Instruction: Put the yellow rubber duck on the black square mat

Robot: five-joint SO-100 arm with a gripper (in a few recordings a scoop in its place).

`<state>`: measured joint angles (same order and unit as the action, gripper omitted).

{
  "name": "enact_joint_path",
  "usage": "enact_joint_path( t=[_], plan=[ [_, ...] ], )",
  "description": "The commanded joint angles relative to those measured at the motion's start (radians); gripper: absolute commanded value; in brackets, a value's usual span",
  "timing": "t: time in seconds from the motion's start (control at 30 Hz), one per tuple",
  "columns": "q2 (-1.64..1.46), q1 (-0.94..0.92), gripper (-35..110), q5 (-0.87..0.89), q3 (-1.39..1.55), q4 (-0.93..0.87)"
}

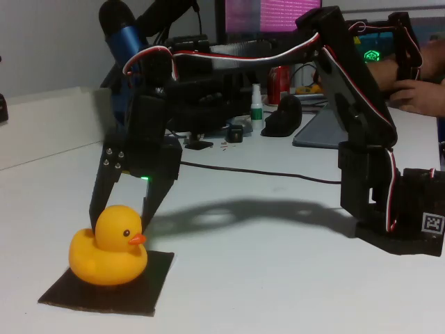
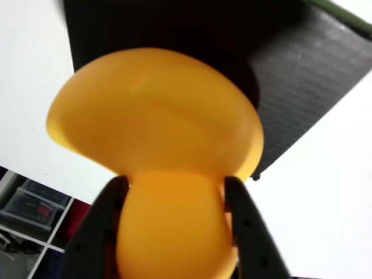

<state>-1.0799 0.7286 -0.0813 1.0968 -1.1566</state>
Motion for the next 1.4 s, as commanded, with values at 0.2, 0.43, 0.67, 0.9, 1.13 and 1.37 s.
enact_joint_path(
  t=[0.2, 0.43, 0.67, 0.9, 1.13, 1.37],
  plan=[
    [-0.031, 0.012, 25, -0.017, -0.049, -0.069],
    [-0.044, 0.021, 28, -0.018, -0.049, -0.071],
    [-0.044, 0.023, 29, -0.018, -0.051, -0.123],
    [-0.046, 0.009, 29, -0.054, -0.049, -0.149],
    [-0.048, 0.023, 29, -0.055, -0.061, -0.190],
    [-0.239, 0.023, 29, -0.057, -0.051, -0.235]
  ],
)
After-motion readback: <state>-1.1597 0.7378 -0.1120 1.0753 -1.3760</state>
